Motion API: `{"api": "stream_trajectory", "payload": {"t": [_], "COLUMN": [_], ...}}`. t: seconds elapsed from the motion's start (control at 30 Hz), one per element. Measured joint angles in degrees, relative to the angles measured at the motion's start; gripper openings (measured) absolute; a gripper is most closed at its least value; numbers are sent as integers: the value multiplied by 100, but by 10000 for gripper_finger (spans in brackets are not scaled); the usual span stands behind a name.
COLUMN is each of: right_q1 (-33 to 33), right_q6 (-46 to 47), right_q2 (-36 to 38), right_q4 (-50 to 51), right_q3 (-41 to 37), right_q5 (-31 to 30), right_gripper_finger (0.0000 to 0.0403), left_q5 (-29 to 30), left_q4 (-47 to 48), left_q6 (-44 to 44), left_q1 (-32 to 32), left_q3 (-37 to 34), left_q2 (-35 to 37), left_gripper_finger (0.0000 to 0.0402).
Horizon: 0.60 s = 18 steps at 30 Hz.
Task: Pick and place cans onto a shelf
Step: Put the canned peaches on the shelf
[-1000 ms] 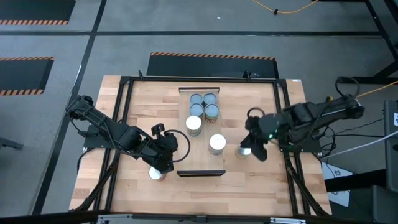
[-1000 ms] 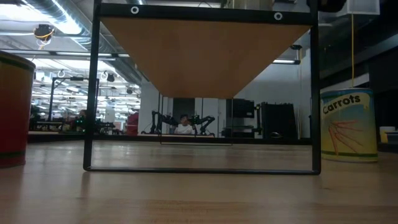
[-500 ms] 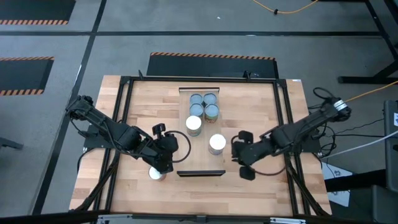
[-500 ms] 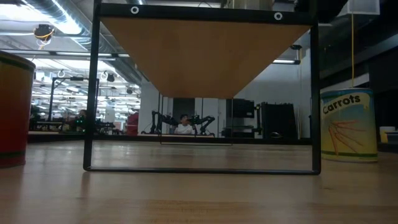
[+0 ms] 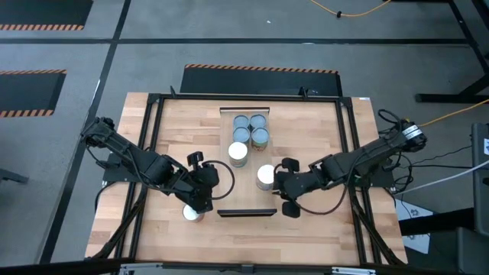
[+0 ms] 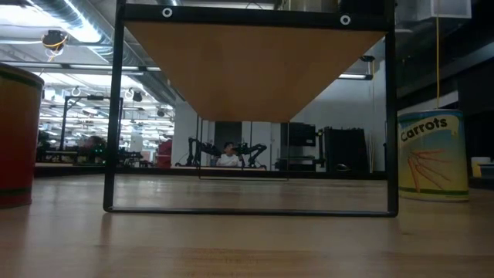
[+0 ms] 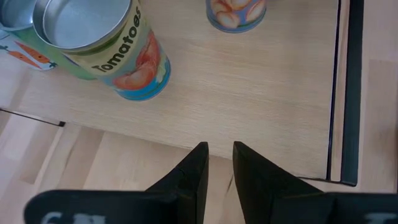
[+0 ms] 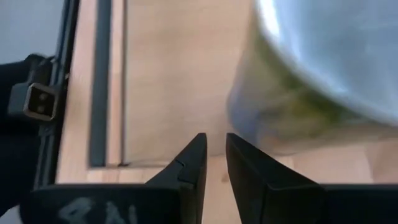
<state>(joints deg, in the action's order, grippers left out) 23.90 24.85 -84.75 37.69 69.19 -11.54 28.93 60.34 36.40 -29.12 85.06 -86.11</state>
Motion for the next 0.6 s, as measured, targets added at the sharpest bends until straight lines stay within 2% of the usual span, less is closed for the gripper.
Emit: {"api": "stream_trajectory", "payload": {"t": [0.27,0.6], "right_q1": [-375,-916], "right_q6": [-158,-376], "right_q2": [0,0], "right_q4": [-72,-70], "right_q3": [0,0], "right_q5": [-96,-554], "right_gripper_finger": [66,66], "left_q5": [-2,-2], "left_q4": [0,0], "left_q6": [0,0], "left_q1": [0,0], "left_q3": [0,0], "left_q2": [0,0], "left_gripper_finger": [66,66]}}
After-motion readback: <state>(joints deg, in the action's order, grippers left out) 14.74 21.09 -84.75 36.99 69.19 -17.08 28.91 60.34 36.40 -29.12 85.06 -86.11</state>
